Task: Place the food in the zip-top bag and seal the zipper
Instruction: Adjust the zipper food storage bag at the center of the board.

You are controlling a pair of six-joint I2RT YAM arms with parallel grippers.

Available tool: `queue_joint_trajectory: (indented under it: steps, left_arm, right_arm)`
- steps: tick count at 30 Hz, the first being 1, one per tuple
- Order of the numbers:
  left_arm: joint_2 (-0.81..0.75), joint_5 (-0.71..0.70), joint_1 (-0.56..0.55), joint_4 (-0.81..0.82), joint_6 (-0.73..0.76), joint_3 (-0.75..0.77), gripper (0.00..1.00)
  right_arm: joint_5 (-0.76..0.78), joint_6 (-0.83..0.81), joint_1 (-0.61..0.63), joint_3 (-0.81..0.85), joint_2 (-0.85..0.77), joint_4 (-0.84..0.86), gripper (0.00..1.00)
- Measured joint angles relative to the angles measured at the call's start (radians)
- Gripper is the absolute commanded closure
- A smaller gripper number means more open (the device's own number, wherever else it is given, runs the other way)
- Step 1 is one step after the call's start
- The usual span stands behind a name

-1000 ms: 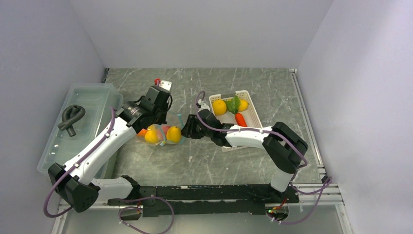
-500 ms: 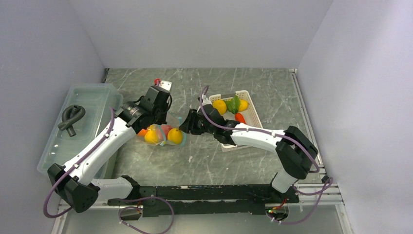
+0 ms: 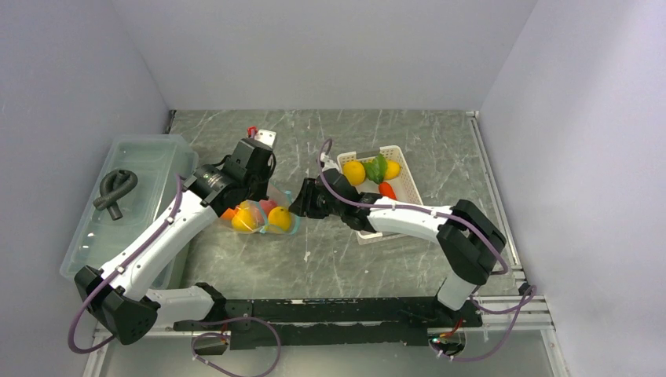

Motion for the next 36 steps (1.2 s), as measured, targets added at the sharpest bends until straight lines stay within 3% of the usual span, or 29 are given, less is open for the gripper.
queue_joint_trajectory:
  steps: [27, 28, 29, 30, 31, 36]
  left_arm:
    - [-0.009, 0.011, 0.000, 0.001, 0.000, 0.000, 1.00]
    - [-0.009, 0.011, 0.000, 0.001, 0.000, 0.000, 1.00]
    - [-0.009, 0.011, 0.000, 0.001, 0.000, 0.000, 1.00]
    - [-0.009, 0.011, 0.000, 0.001, 0.000, 0.000, 1.00]
    - [-0.009, 0.011, 0.000, 0.001, 0.000, 0.000, 1.00]
    - [-0.009, 0.011, 0.000, 0.001, 0.000, 0.000, 1.00]
  right_arm:
    - [0.000, 0.000, 0.000, -0.010, 0.068, 0.046, 0.61]
    - [0.000, 0.000, 0.000, -0.014, 0.068, 0.048, 0.54]
    - [0.000, 0.000, 0.000, -0.016, 0.068, 0.048, 0.82]
    - [0.000, 0.002, 0.000, -0.017, 0.068, 0.048, 0.96]
    - [0.000, -0.004, 0.000, -0.018, 0.068, 0.048, 1.00]
    - [-0.053, 0.007, 0.000, -0.018, 0.068, 0.056, 1.00]
